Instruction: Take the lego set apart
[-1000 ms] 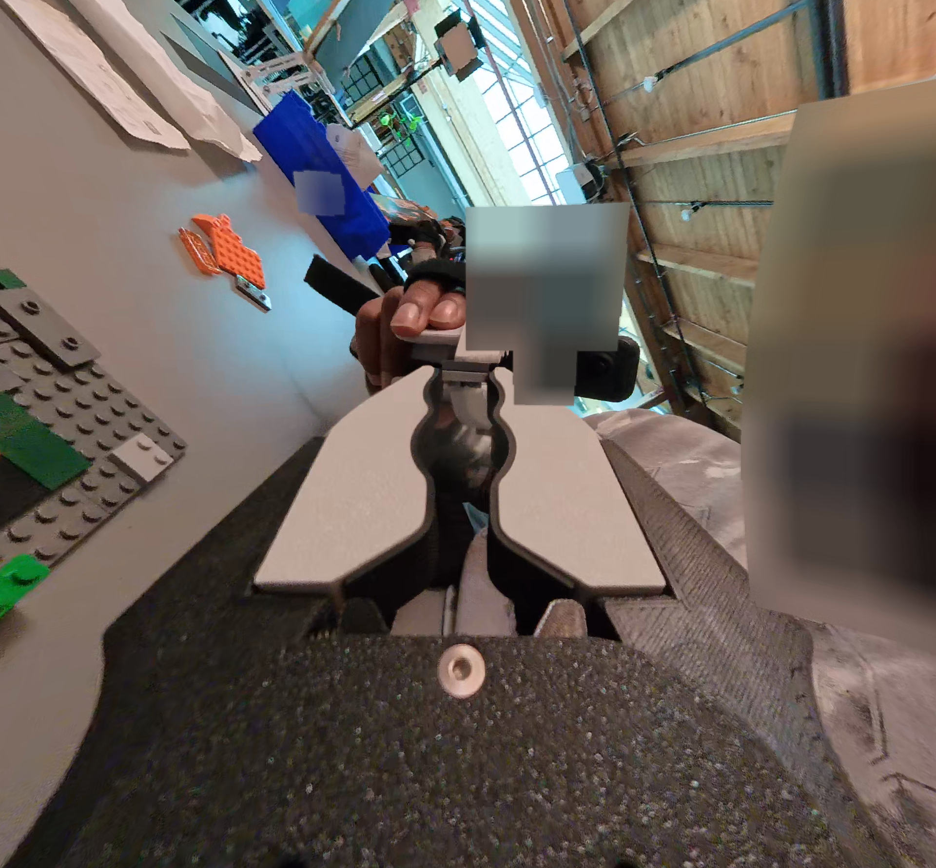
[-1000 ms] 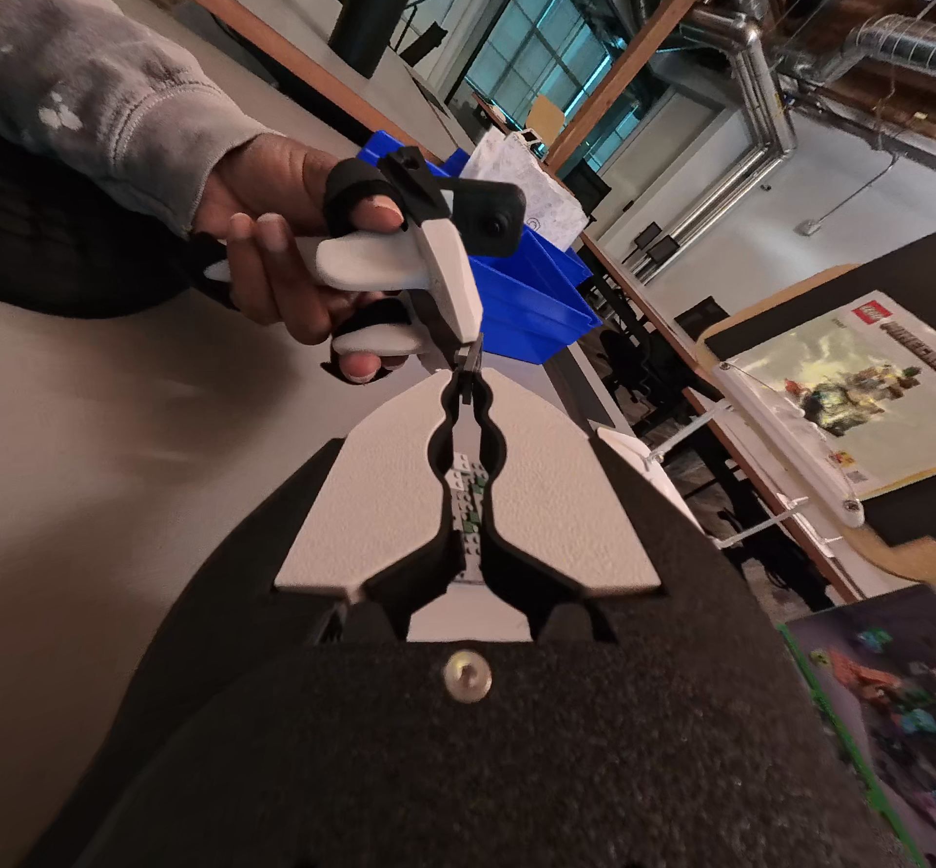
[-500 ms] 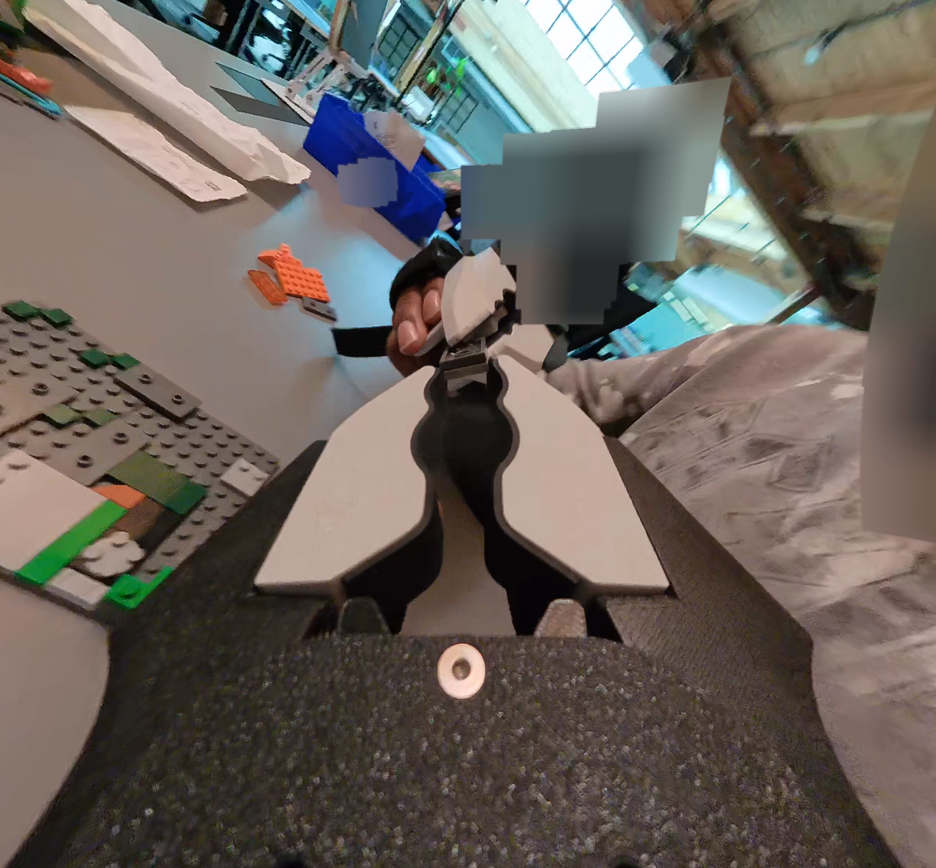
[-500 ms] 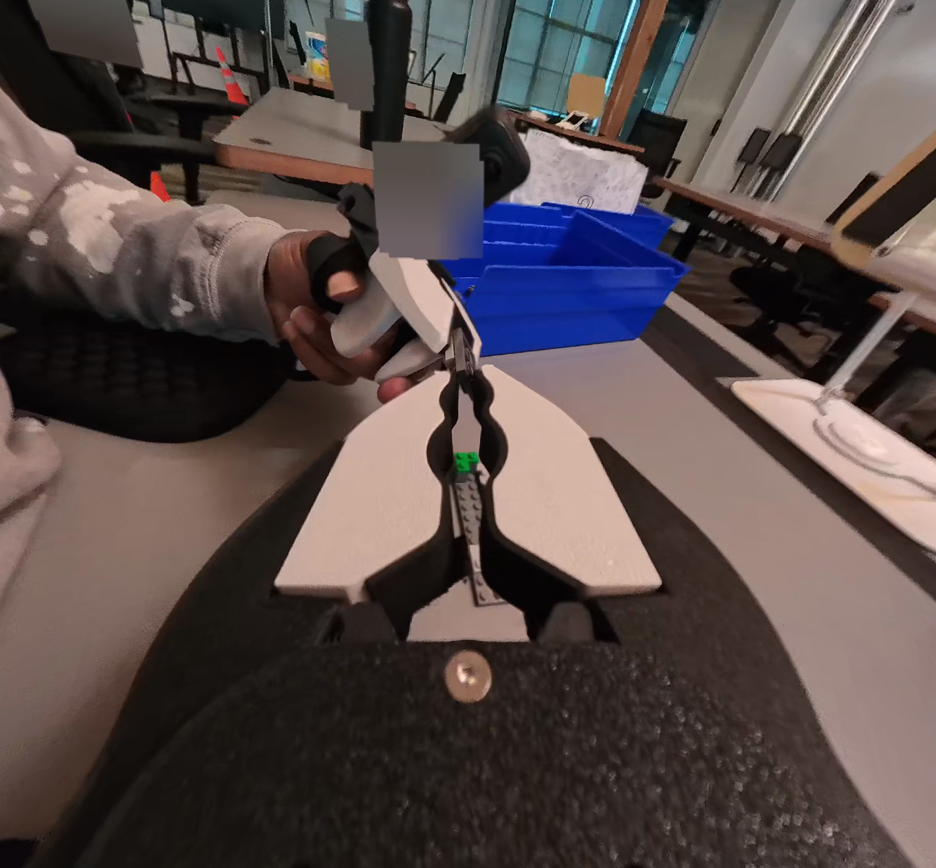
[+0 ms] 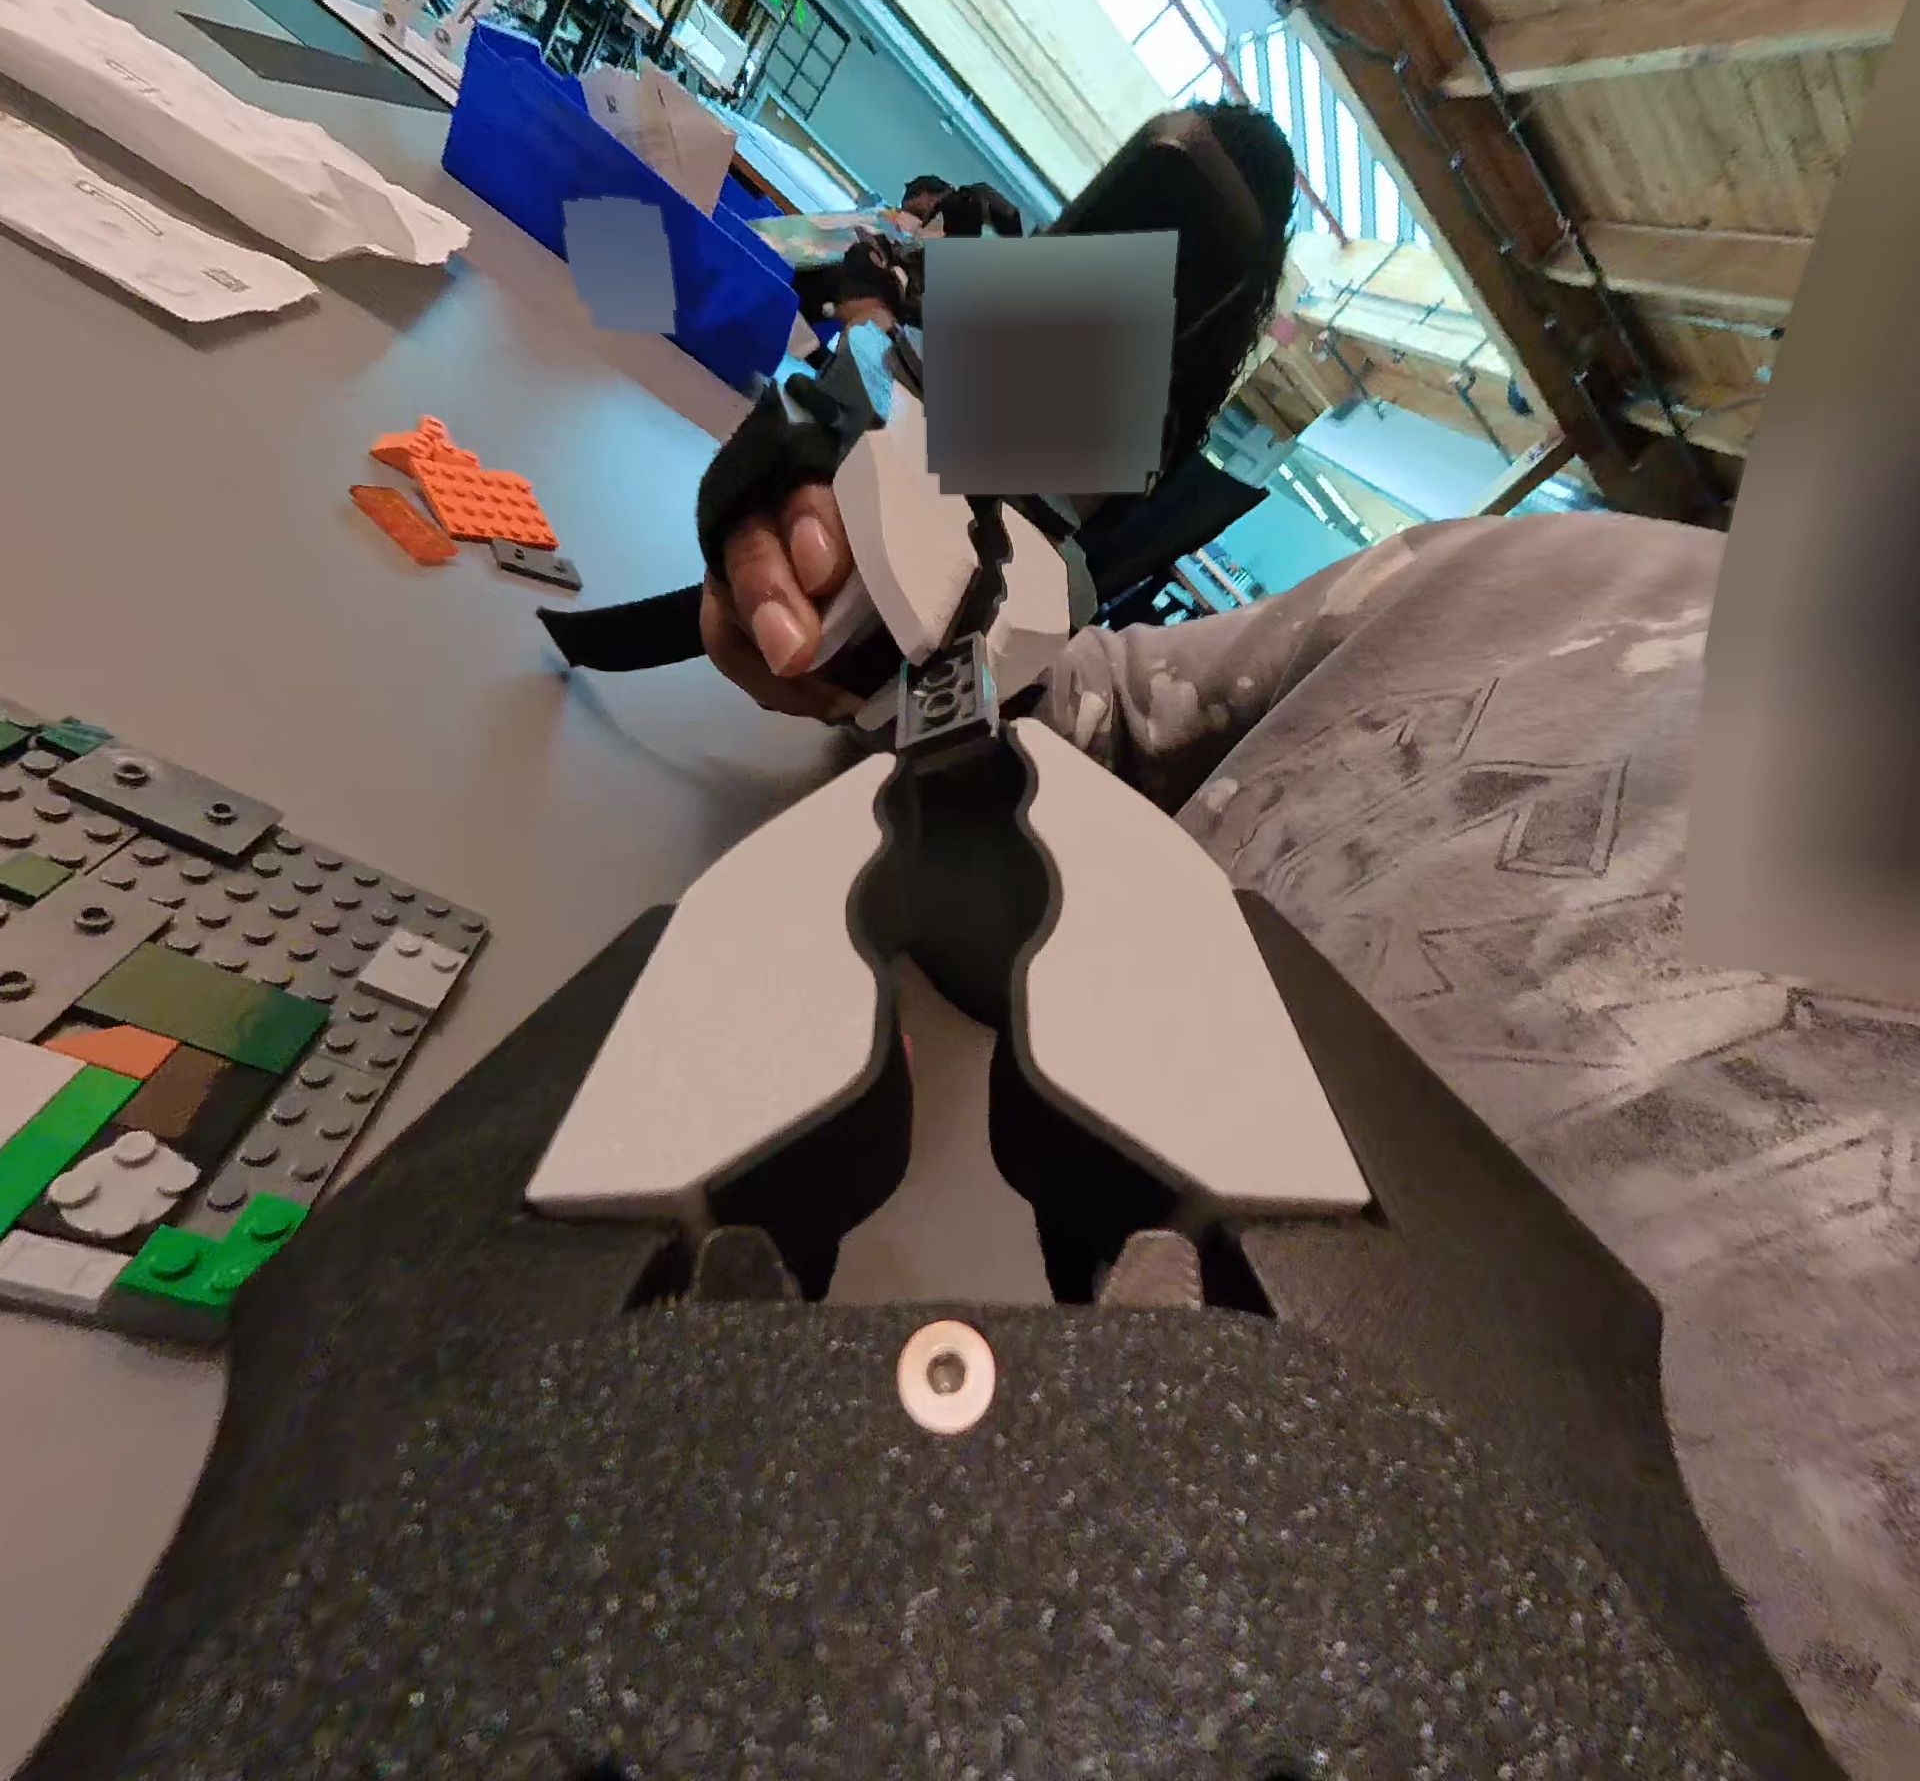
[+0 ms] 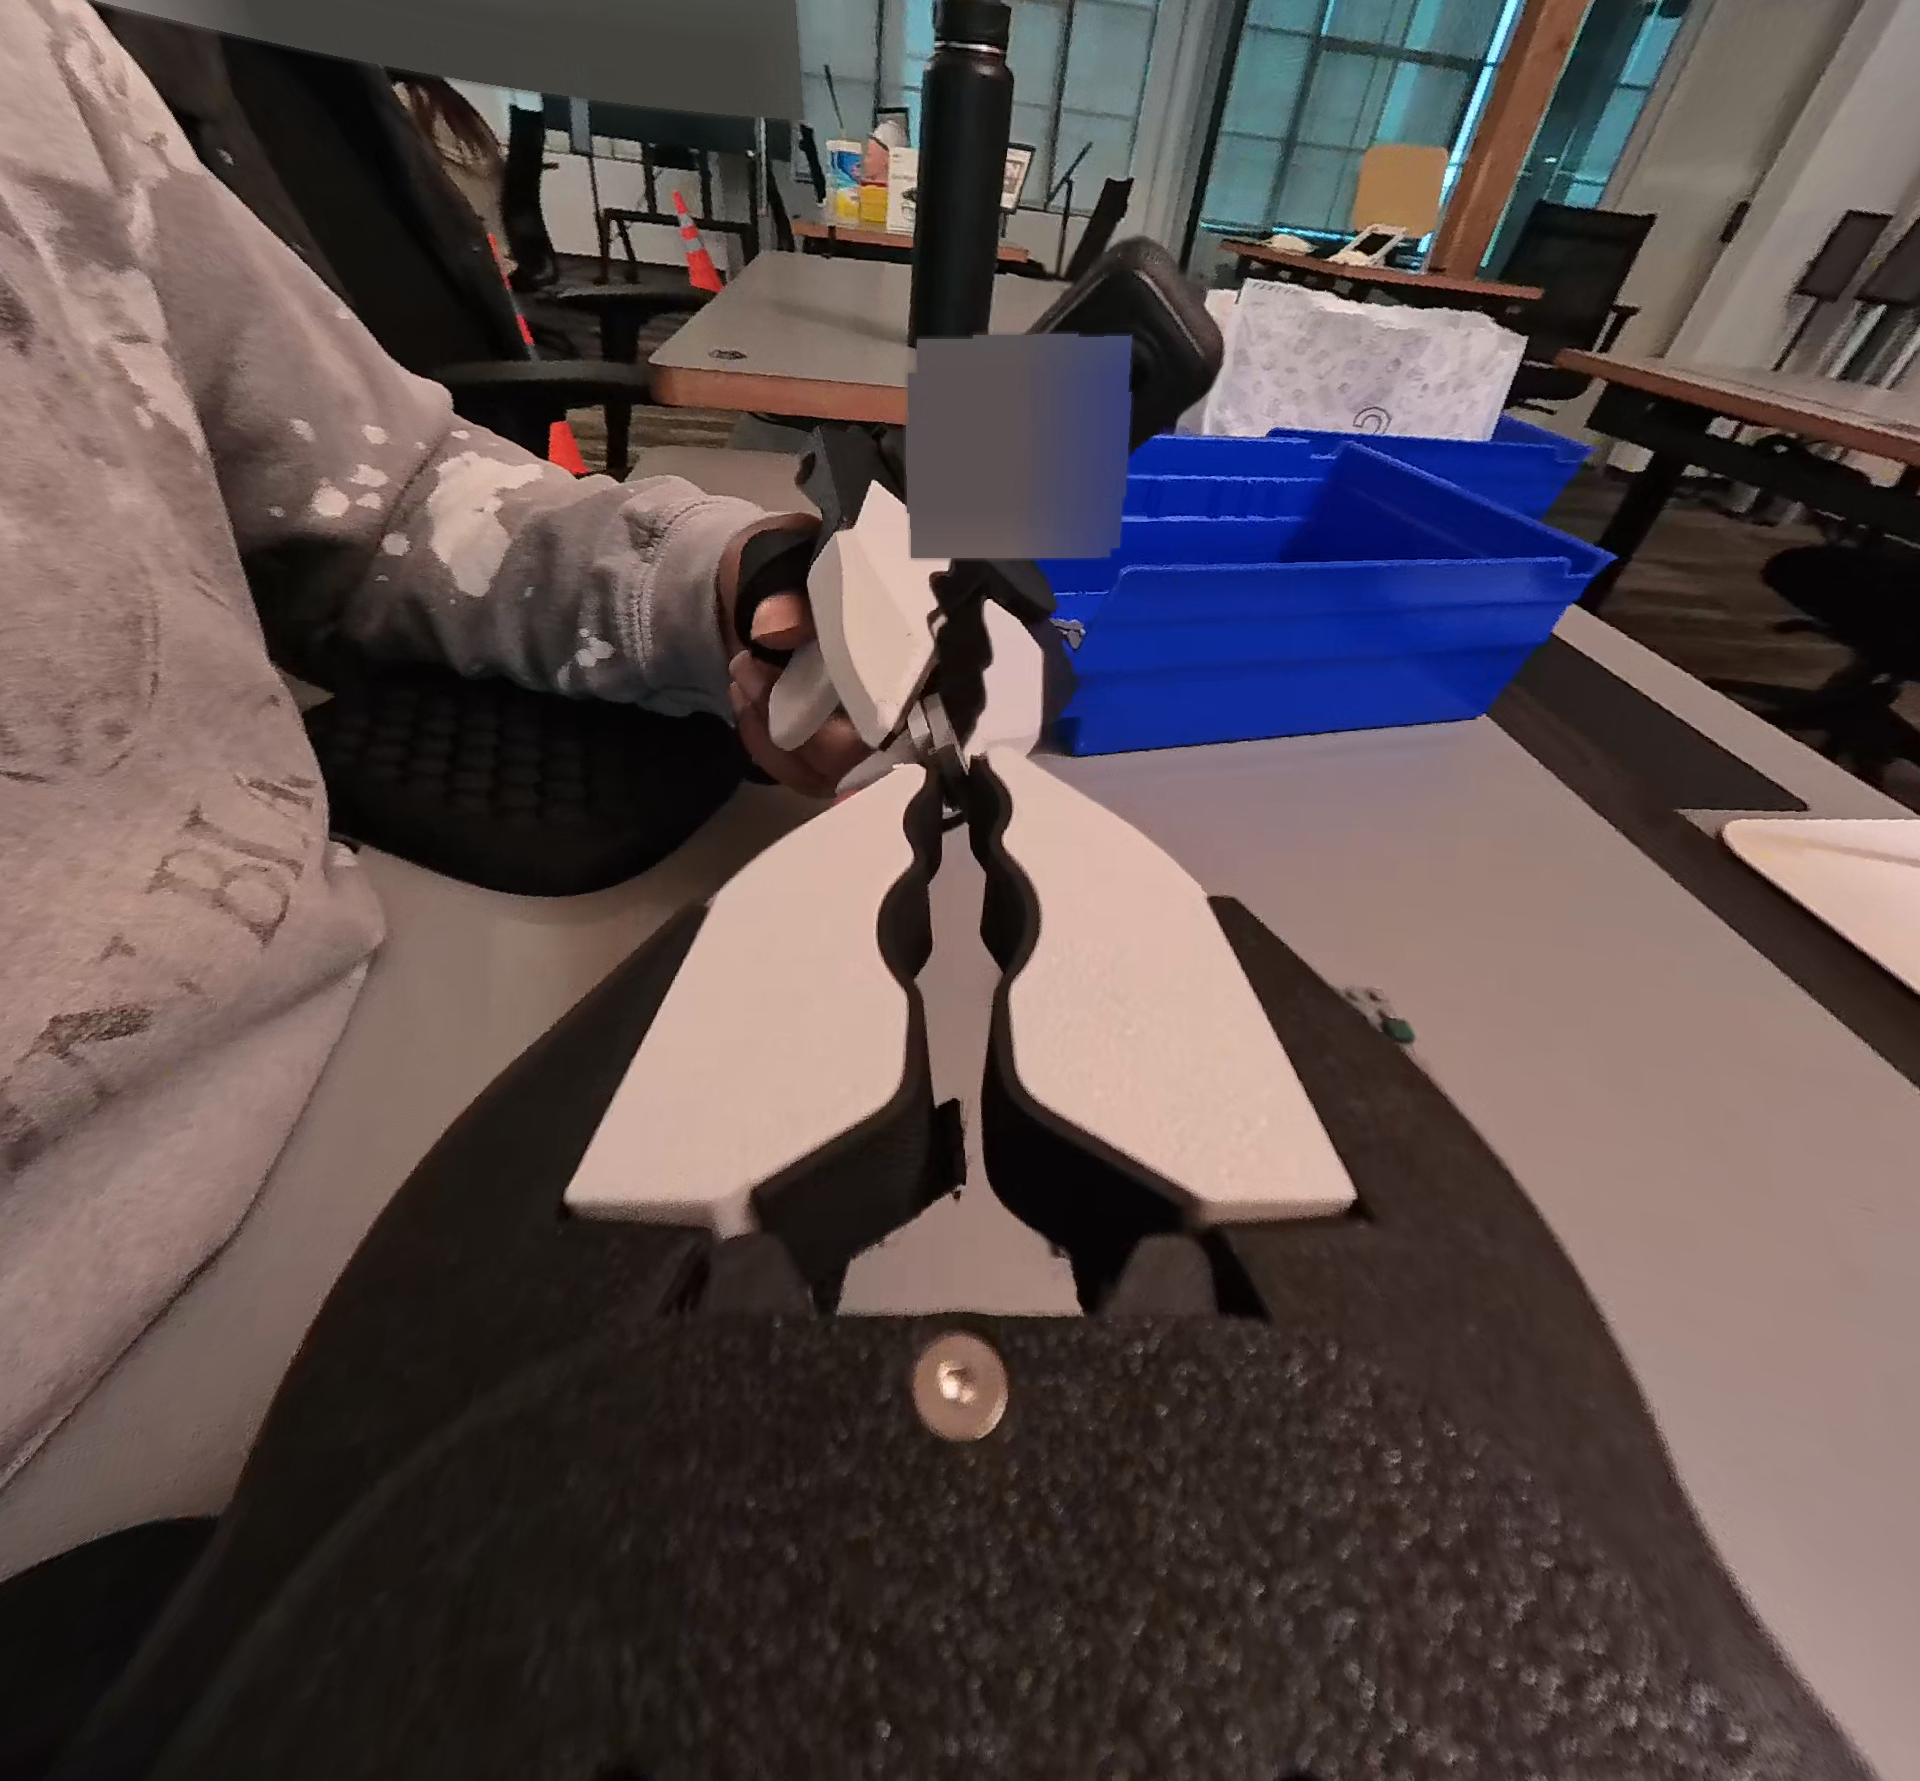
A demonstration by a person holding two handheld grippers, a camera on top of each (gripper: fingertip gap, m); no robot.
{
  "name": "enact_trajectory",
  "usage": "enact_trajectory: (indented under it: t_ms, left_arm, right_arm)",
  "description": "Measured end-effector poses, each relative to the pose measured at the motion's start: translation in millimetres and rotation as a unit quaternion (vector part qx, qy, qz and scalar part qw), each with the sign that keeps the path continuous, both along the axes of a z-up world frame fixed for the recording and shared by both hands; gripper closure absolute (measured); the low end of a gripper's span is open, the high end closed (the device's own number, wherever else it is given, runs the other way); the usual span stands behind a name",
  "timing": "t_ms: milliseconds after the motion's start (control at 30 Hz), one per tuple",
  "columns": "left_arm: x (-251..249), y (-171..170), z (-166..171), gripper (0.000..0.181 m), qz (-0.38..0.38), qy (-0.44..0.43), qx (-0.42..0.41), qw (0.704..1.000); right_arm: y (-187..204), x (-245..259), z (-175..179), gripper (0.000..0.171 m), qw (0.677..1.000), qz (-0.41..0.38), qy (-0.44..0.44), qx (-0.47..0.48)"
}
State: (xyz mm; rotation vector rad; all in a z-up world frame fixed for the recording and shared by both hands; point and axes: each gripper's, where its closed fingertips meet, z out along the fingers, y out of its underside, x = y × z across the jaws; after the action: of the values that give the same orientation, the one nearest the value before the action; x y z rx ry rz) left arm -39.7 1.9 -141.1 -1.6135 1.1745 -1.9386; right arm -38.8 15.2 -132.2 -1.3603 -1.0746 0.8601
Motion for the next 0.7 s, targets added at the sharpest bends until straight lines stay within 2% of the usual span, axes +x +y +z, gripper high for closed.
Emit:
enact_trajectory:
  t_ms: [200,267,367,467,700]
  left_arm:
    - [-3,0,-9,0.165,-0.012,0.028,0.004,1.0]
    - [-3,2,-11,0.165,-0.006,0.024,-0.001,1.0]
    - [-3,2,-5,0.165,-0.015,0.003,-0.056,0.998]
    - [-2,6,2,0.165,-0.007,-0.024,-0.093,0.995]
    - [0,13,8,0.165,0.021,-0.047,-0.123,0.991]
  right_arm:
    - [0,-3,-10,0.166,1.0,0.003,-0.027,0.002]
    - [-1,-5,-14,0.166,0.997,-0.011,-0.059,0.04]
    - [-2,-5,-10,0.166,0.992,-0.035,-0.076,0.099]
    - [0,-4,-4,0.166,0.986,-0.063,-0.072,0.136]
    - [6,-4,-1,0.166,0.966,-0.119,-0.095,0.21]
